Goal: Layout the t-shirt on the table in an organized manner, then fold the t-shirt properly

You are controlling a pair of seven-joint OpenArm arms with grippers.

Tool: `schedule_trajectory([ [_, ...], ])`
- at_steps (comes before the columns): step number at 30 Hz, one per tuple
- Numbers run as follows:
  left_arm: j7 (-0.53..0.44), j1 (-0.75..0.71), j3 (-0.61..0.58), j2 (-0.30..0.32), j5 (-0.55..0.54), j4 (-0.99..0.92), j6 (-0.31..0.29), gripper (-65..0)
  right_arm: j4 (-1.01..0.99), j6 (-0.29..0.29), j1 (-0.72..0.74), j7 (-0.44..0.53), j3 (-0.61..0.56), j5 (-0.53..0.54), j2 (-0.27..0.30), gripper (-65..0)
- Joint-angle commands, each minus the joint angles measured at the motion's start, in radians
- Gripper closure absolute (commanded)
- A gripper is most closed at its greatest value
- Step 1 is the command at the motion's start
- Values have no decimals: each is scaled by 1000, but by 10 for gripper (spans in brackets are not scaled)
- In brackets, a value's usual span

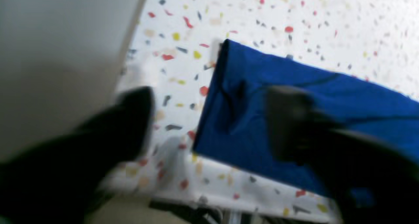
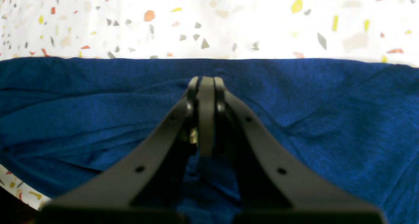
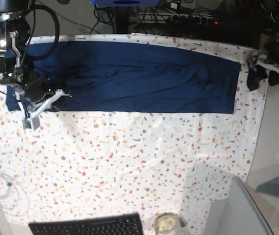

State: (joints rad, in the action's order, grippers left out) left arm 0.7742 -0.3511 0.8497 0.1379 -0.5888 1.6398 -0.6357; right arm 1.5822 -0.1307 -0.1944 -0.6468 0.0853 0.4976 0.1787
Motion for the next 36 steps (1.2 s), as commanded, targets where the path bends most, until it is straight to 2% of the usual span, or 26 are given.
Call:
schedule_trajectory([
  [1,-14,17,3,15,-20,-26,-34,-642,17,-4,5,12,5,8,9,-6],
  [2,-12,42,1,29,-20,-68,-62,-650,17,-4,5,12,3,8,9,-6],
  [7,-14,136,-123,122,-20,-267,-62,-650,17,-4,3,12,-2,8,9,-6],
  [11,-40,189,-205,159,-20,-381,-62,-638,17,-4,3,12,1,8,9,-6],
  [14,-88,208,-264,171,-20,-444,-62,-638,17,-4,3,12,1,8,9,-6],
  [17,-94,223,-326,184,-18,-497,-62,-638,17,-4,3,12,3,8,9,-6],
  [20,-95,246,-324,184,-15,-545,-62,-638,17,-4,3,12,3,8,9,-6],
  [28,-95,281,-335,151,132,-571,-62,-624,17,-4,3,12,5,8,9,-6],
  [30,-95,277,-336,147,129,-573,-62,-543,17,-4,3,12,6,8,9,-6],
  [36,-94,272,-336,136,129,-574,-62,-143,20,-4,3,12,6,8,9,-6],
])
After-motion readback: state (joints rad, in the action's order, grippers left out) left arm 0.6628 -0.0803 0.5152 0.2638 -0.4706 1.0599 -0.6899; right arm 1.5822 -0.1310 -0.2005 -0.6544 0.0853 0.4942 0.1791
